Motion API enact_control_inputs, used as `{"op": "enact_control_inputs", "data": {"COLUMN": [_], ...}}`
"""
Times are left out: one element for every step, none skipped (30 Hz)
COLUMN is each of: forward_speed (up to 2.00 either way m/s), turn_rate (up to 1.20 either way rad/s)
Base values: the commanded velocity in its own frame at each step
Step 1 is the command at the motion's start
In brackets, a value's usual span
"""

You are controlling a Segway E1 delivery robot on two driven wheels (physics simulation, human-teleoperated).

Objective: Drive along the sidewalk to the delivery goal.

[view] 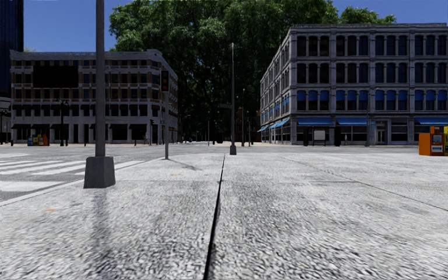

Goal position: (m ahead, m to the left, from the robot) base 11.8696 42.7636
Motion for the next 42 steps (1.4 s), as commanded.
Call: {"op": "enact_control_inputs", "data": {"forward_speed": [2.00,2.00,2.00,2.00,2.00,2.00,2.00,2.00,2.00,2.00,2.00,2.00,2.00,2.00,2.00,2.00,2.00,2.00,2.00,2.00,2.00,2.00,2.00,2.00,2.00,2.00,2.00,2.00,2.00,2.00,2.00,2.00,2.00,2.00,2.00,2.00,2.00,2.00,2.00,2.00,2.00,2.00], "turn_rate": [0.00,0.00,0.00,0.00,0.00,0.00,0.00,0.00,0.00,0.00,0.00,0.00,0.00,0.00,0.00,0.00,0.00,0.00,0.00,0.00,0.00,0.00,0.00,0.00,0.00,0.00,0.00,0.02,0.02,0.11,0.19,0.23,0.33,0.33,0.38,0.45,0.48,0.48,0.50,0.53,0.54,0.55]}}
